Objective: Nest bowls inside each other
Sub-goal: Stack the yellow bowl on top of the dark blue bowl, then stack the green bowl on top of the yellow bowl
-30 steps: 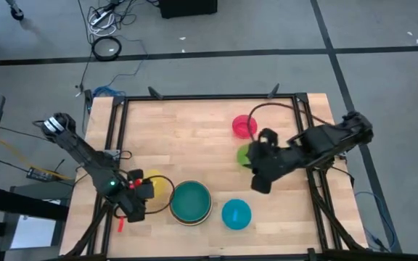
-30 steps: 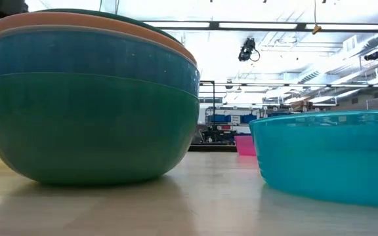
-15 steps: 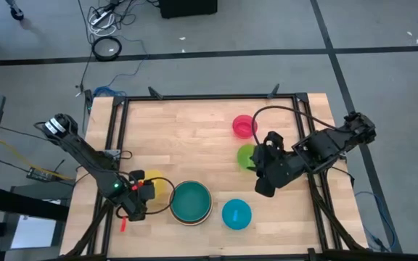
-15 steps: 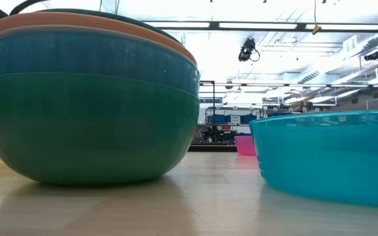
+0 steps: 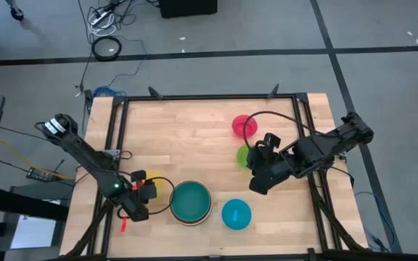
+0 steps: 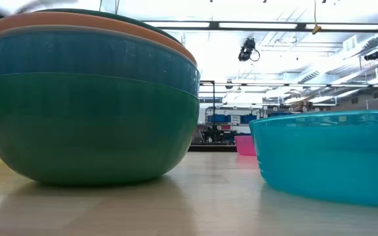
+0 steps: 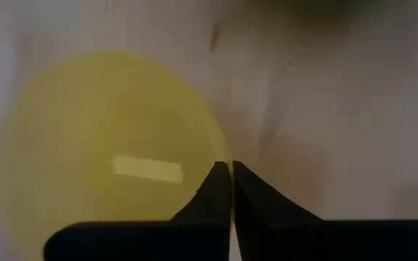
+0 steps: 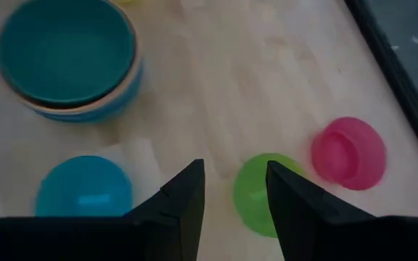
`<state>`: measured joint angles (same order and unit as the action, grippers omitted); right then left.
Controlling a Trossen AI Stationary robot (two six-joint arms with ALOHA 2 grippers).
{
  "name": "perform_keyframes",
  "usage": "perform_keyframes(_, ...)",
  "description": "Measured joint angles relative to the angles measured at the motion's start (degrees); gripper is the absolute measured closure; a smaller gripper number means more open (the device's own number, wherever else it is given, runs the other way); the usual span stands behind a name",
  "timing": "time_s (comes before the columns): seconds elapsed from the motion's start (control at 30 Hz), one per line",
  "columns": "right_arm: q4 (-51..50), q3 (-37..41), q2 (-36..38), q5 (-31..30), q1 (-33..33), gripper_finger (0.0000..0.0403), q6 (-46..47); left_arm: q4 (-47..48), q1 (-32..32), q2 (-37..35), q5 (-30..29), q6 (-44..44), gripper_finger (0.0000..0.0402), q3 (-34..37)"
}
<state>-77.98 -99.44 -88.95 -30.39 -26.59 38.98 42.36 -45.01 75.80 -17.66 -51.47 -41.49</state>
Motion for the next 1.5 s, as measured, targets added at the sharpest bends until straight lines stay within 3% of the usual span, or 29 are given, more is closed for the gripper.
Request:
perform_keyframes(0.2, -5.7, 3.4, 0.0, -3.5, 4.7, 0.0280, 3.9, 10.2, 0.8, -0.5, -10.8, 8.2, 0.0398, -19.7)
perform_keyframes(0.3, -5.8, 5.6, 0.2, -3.6, 7.0, 0.0288, 3.7, 6.9, 1.5, 0.0, -12.3, 17.3, 0.0399, -29.1)
perform_keyframes(0.4, -5.6, 7.3, 0.2, -3.4, 8.5, 0.0294, 3.0, 2.3, 3.0, 2.0, -11.9, 26.7, 0.0399, -33.3)
perform_keyframes(0.47, -5.2, 8.5, 0.2, -3.4, 9.0, 0.0298, 3.1, 0.3, 4.3, 3.4, -9.7, 30.2, 0.0399, -33.5)
perform_keyframes(0.83, -5.5, 10.9, 0.2, -3.9, 9.8, 0.0301, 4.9, -10.1, 10.8, 11.1, 6.0, 32.8, 0.0399, -28.3)
perform_keyframes(1.0, -5.5, 10.9, 0.2, -2.8, 10.2, 0.0300, 4.9, -12.9, 13.1, 11.6, 10.2, 31.2, 0.0397, -26.0)
perform_keyframes(1.17, -5.4, 10.8, 0.2, 3.5, 11.4, 0.0296, 4.4, -13.4, 14.4, 11.6, 11.4, 28.6, 0.0345, -25.6)
perform_keyframes(1.33, -5.2, 10.9, 0.2, 5.6, 12.4, 0.0276, 2.9, -14.4, 16.6, 11.5, 19.0, 24.3, 0.0284, -25.6)
perform_keyframes(1.5, -0.7, 14.0, 0.2, 11.6, 13.9, 0.0257, 1.7, -15.6, 17.0, 10.4, 21.1, 24.4, 0.0248, -25.6)
